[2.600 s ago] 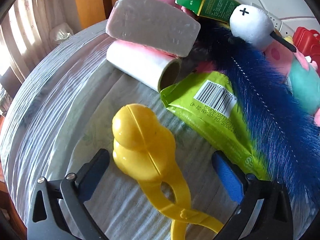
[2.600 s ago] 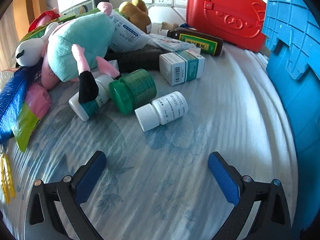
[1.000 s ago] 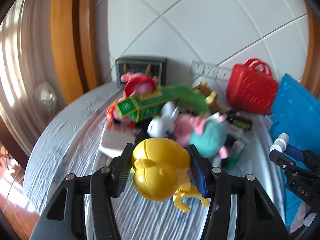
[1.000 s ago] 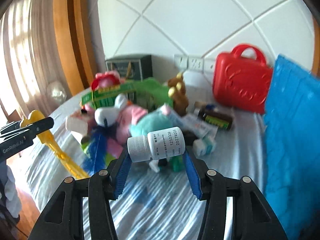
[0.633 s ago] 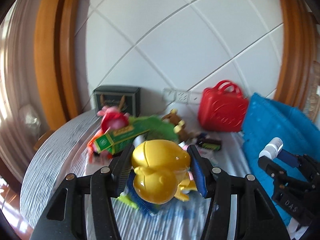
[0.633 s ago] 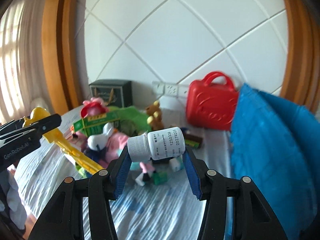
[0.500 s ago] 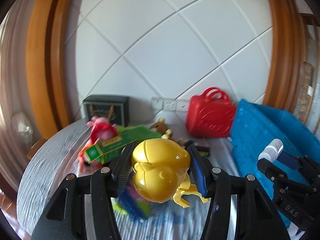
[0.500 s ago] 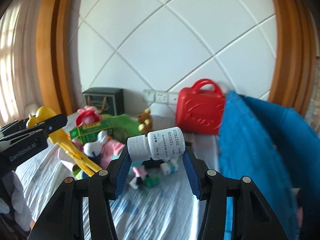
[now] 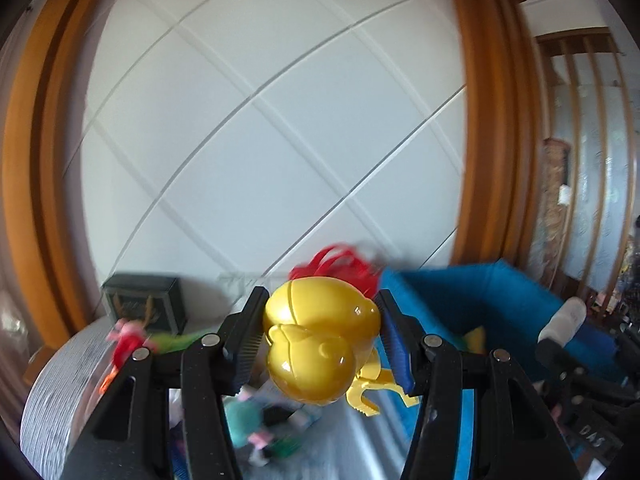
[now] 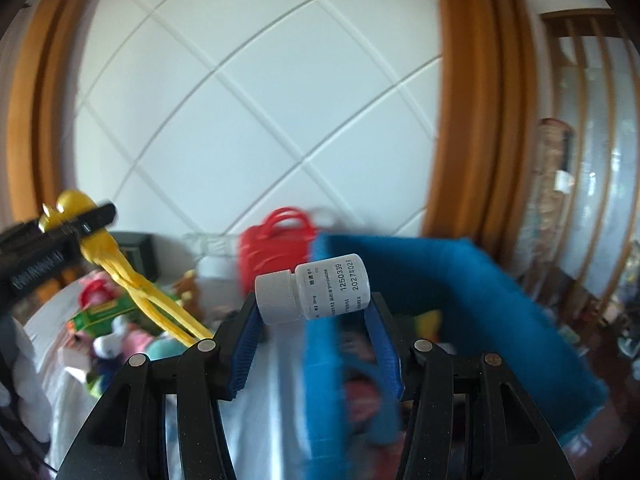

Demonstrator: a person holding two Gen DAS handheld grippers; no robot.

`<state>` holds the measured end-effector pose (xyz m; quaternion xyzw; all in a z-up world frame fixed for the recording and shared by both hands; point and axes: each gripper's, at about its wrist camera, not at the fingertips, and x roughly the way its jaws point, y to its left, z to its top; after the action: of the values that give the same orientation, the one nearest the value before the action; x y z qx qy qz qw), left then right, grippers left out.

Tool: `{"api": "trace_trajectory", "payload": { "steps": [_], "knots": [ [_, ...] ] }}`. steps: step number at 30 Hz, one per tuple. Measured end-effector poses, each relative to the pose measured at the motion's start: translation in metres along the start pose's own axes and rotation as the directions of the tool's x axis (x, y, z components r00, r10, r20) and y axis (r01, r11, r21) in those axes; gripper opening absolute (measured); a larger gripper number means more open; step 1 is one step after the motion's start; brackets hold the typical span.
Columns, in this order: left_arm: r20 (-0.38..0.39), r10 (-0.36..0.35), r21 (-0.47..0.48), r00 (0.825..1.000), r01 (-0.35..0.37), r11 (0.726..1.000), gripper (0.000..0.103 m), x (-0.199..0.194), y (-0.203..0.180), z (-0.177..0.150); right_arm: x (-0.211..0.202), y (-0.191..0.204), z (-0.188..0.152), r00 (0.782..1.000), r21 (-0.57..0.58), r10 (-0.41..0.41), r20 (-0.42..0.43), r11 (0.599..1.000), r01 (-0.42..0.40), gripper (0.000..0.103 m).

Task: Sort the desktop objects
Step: 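Lift and carry the yellow clamp and pill bottle toward the blue crate, then open left tool over the crate dropping yellow clamp while right tool releases pill bottle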

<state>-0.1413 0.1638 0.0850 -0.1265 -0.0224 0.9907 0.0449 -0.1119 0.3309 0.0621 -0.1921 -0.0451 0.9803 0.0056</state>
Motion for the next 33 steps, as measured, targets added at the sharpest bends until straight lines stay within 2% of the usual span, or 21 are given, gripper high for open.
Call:
{"api": "trace_trajectory", "payload": {
  "steps": [4, 7, 10, 13, 16, 20, 24, 28, 31, 32, 33],
  "knots": [
    [0.074, -0.040, 0.010, 0.996, 0.039, 0.999, 0.054, -0.011, -0.070, 0.032, -0.006, -0.068, 0.009, 0.999, 0.019, -0.052, 0.008, 0.998, 0.051, 0.051],
    [0.081, -0.065, 0.008, 0.995, 0.064, 0.998, 0.054, -0.009, -0.122, 0.045, -0.004, -0.122, 0.006, 0.997, 0.015, -0.076, 0.001, 0.997, 0.076, 0.051],
    [0.024, -0.080, 0.006, 0.996, 0.080, 0.997, 0.054, 0.005, -0.172, 0.040, 0.003, -0.167, -0.004, 0.997, 0.004, -0.072, -0.037, 0.997, 0.072, 0.051],
    [-0.060, -0.069, 0.046, 0.996, 0.072, 0.996, 0.054, 0.026, -0.220, 0.018, 0.018, -0.198, -0.022, 0.994, -0.028, -0.066, -0.090, 0.998, 0.064, 0.051],
    [-0.169, -0.051, 0.074, 0.984, 0.064, 0.995, 0.054, 0.049, -0.259, -0.013, 0.036, -0.228, -0.042, 0.987, -0.033, -0.052, -0.152, 0.998, 0.048, 0.051],
    [-0.284, -0.047, 0.086, 0.958, 0.074, 0.994, 0.054, 0.070, -0.284, -0.050, 0.060, -0.248, -0.066, 0.972, -0.056, -0.030, -0.232, 0.998, 0.018, 0.051],
    [-0.382, -0.063, 0.095, 0.922, 0.107, 0.990, 0.054, 0.082, -0.305, -0.085, 0.073, -0.259, -0.091, 0.953, -0.059, 0.011, -0.302, 0.998, -0.030, 0.051],
    [-0.434, -0.086, 0.104, 0.897, 0.145, 0.984, 0.054, 0.079, -0.321, -0.108, 0.074, -0.265, -0.108, 0.938, -0.106, 0.000, -0.345, 0.994, -0.040, 0.051],
    [-0.447, -0.092, 0.107, 0.890, 0.155, 0.982, 0.054, 0.075, -0.326, -0.119, 0.075, -0.266, -0.115, 0.928, -0.115, 0.012, -0.372, 0.992, -0.059, 0.051],
    [-0.455, -0.091, 0.106, 0.886, 0.155, 0.982, 0.056, 0.075, -0.328, -0.123, 0.076, -0.266, -0.118, 0.926, -0.120, 0.008, -0.378, 0.991, -0.058, 0.051],
    [-0.466, -0.090, 0.102, 0.880, 0.154, 0.983, 0.064, 0.076, -0.329, -0.126, 0.077, -0.267, -0.119, 0.923, -0.122, 0.006, -0.385, 0.991, -0.057, 0.051]
  ]
}}
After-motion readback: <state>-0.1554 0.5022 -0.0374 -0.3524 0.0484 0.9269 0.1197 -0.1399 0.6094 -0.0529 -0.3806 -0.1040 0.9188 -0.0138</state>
